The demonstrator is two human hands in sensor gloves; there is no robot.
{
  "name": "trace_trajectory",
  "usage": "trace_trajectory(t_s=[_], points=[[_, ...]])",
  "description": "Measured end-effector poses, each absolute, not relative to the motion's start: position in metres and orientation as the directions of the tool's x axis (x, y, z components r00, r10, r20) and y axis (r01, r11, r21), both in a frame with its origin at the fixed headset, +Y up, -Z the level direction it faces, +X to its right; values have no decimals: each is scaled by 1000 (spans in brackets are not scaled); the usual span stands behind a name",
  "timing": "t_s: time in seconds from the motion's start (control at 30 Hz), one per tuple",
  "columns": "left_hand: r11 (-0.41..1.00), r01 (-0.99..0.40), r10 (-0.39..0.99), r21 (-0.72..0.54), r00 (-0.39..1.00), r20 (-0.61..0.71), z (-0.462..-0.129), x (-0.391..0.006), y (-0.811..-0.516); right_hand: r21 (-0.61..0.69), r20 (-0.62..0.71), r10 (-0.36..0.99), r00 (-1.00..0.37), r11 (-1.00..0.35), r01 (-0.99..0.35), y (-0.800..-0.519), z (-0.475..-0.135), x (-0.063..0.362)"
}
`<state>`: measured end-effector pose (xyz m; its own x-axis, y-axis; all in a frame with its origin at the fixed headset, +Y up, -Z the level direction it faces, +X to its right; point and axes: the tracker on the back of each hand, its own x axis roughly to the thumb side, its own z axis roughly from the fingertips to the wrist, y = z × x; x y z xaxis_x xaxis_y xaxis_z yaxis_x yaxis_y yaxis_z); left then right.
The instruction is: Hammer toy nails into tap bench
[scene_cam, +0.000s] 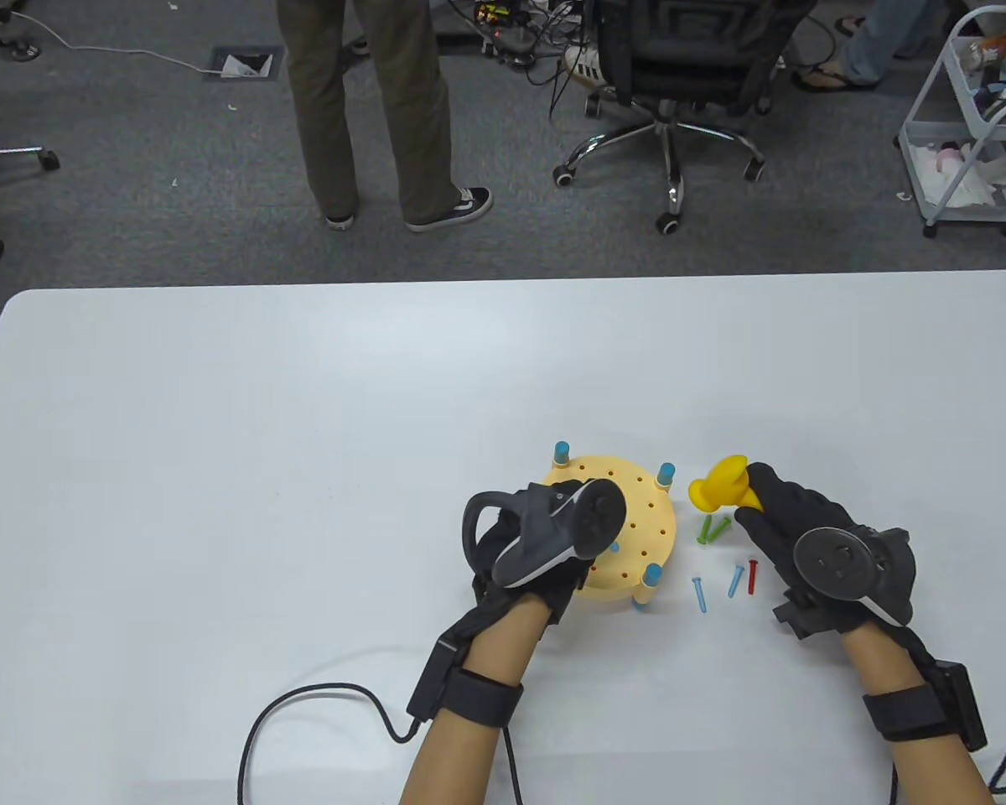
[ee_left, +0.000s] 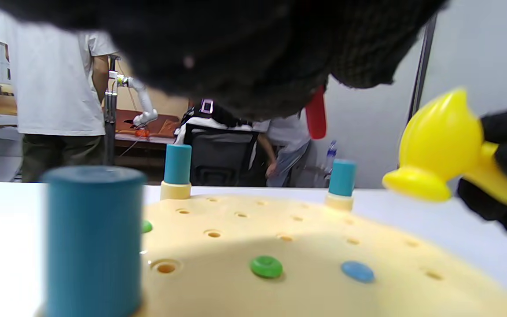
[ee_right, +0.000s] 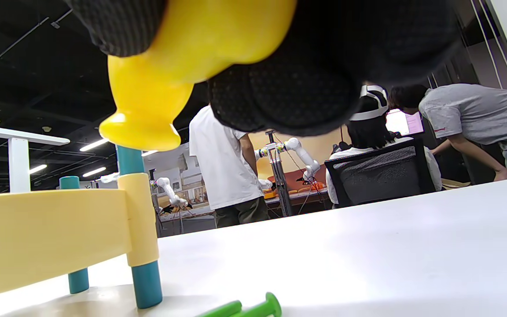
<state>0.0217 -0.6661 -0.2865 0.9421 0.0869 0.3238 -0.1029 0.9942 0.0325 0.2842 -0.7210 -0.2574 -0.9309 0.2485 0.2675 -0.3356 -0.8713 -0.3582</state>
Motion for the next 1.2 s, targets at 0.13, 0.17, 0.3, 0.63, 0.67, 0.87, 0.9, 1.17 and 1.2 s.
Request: trace_trajectory(t_s=[0.13, 0.17, 0.3, 0.63, 0.67, 0.87, 0.9, 1.17, 1.2], points=[[1000, 10, -11, 4, 959, 284, -296, 44, -672, -358, 276, 245, -929, -871, -336, -721, -257, 282], [999, 37, -35, -2, 962, 271, -298, 49, -674, -358, 278, 244, -929, -871, -336, -721, -257, 282], [995, 98, -92, -12, 968, 233, -305, 61, -680, -358, 281, 238, -930, -873, -332, -722, -257, 281], [982, 174, -158, -77, 970, 183, -318, 69, -693, -356, 280, 247, -928, -871, -339, -724, -258, 284], [980, 180, -163, -81, 969, 183, -318, 69, -694, -356, 280, 247, -928, -871, -340, -724, -258, 284], [978, 192, -174, -83, 967, 184, -318, 69, -700, -354, 277, 247, -928, -872, -338, -725, -259, 285], [979, 187, -169, -86, 968, 183, -318, 69, -700, -354, 277, 247, -928, -872, -338, -725, -259, 285], [973, 222, -207, -62, 961, 184, -315, 72, -702, -352, 280, 232, -931, -878, -325, -725, -259, 284], [972, 229, -218, -42, 958, 188, -314, 73, -703, -352, 281, 231, -932, -878, -324, -725, -259, 284]])
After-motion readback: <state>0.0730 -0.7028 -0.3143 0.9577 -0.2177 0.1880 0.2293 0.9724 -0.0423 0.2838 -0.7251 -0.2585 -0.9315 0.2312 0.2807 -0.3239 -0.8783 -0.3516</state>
